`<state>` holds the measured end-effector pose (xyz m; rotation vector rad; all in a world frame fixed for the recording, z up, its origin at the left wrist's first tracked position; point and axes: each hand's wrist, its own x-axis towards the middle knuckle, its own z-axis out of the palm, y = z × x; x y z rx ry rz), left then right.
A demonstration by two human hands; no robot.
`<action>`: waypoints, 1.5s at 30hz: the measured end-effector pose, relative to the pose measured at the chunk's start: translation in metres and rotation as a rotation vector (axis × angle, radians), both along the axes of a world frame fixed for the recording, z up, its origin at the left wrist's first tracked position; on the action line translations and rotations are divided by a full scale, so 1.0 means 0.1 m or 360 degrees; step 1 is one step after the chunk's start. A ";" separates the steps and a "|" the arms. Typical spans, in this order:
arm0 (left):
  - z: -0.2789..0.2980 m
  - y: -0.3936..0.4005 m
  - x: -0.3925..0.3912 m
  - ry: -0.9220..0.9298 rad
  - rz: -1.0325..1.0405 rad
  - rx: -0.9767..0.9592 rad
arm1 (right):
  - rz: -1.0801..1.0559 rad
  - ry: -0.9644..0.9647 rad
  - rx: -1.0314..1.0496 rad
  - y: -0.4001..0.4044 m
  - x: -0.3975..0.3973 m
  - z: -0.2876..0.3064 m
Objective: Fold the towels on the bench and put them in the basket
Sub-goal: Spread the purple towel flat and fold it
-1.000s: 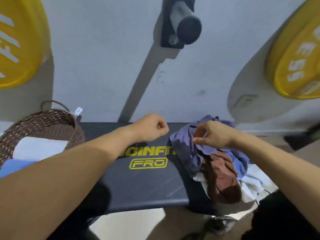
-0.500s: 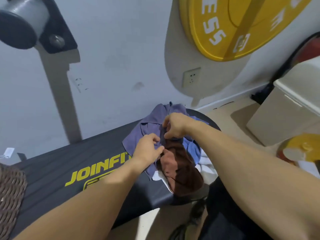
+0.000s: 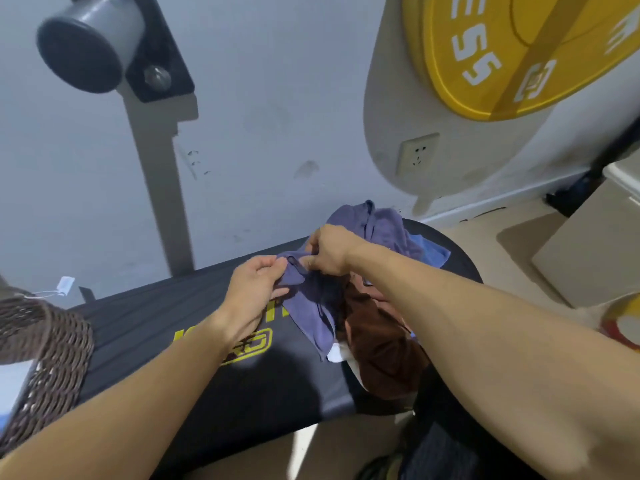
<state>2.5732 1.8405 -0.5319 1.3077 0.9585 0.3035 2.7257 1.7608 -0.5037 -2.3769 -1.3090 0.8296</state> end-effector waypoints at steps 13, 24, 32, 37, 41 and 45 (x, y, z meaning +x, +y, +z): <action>0.56 0.65 -1.31 -0.0136 -0.0383 -0.0005 | 0.0182 0.1048 0.0400 0.25 -1.24 0.34; 0.44 0.93 -1.69 0.0472 -0.0396 0.0811 | 0.0357 -0.0166 -0.0687 0.27 -0.48 -0.16; 0.37 1.10 -1.80 0.0981 -0.0430 0.1193 | 0.0749 -0.0384 -0.0664 0.43 -0.67 -0.34; 0.33 1.28 -1.91 0.1209 -0.0477 0.1298 | 0.0660 0.0212 -0.0406 0.56 -0.80 -0.21; 0.41 1.40 -1.92 0.1058 -0.0312 0.1279 | 0.0276 0.0596 -0.0137 0.61 -0.88 -0.16; 0.51 1.45 -1.90 0.0889 -0.0260 0.1186 | 0.0156 0.0758 0.0037 0.58 -0.83 0.00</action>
